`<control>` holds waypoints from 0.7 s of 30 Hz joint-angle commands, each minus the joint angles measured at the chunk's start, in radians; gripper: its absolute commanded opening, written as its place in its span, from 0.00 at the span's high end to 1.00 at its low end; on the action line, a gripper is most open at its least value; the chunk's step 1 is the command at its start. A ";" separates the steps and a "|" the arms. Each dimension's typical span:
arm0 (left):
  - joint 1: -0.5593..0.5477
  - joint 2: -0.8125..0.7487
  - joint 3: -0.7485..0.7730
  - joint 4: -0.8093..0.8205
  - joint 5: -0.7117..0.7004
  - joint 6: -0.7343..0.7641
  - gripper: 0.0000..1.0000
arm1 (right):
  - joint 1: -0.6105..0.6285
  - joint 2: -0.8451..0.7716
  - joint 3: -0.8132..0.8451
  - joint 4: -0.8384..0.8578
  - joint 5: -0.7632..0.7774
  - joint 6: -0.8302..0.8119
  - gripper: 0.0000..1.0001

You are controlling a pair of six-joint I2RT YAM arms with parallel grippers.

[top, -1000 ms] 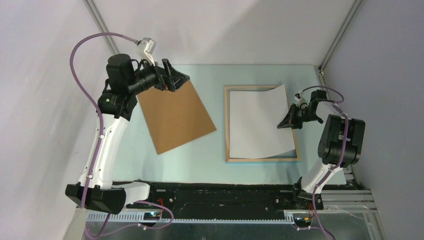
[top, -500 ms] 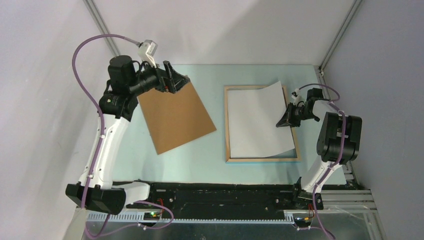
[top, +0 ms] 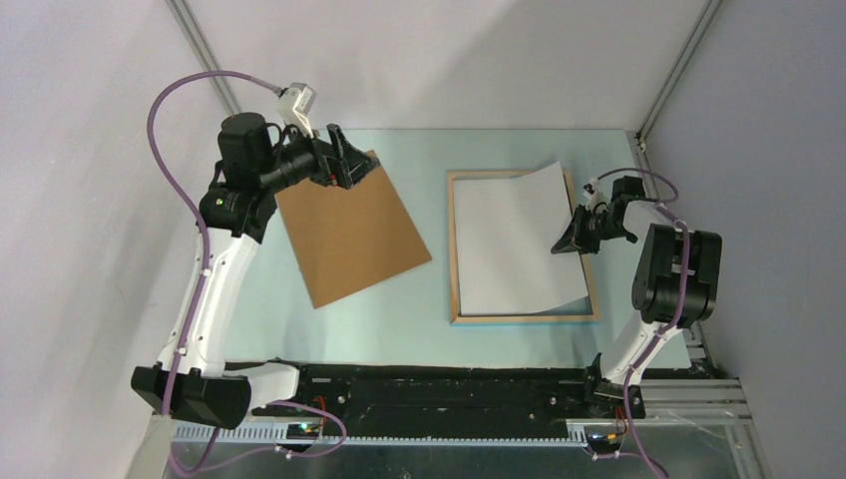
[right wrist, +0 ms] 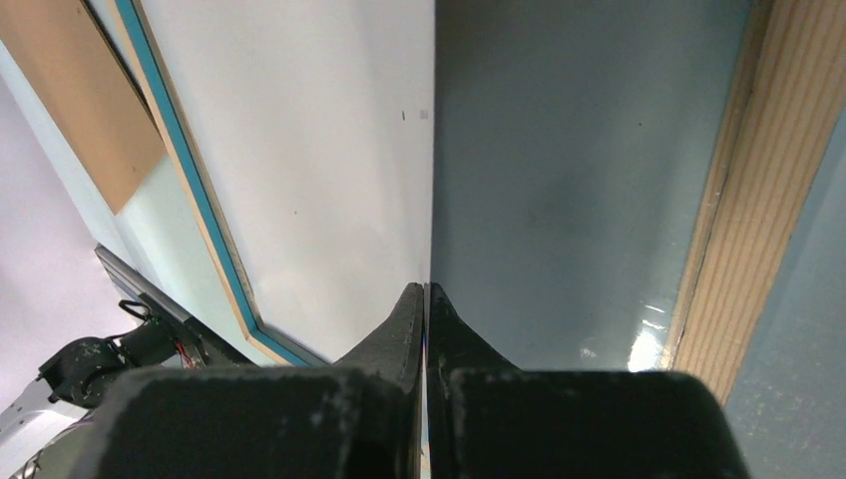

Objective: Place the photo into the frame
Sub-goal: Turn over the photo from the photo frame.

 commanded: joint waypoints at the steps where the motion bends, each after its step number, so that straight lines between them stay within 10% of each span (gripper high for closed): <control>1: -0.007 -0.026 -0.002 0.016 0.010 0.026 0.00 | 0.007 -0.019 -0.011 0.062 0.016 0.028 1.00; 21: -0.007 -0.034 -0.011 0.016 0.012 0.027 0.00 | 0.018 -0.038 -0.063 0.099 0.050 0.067 1.00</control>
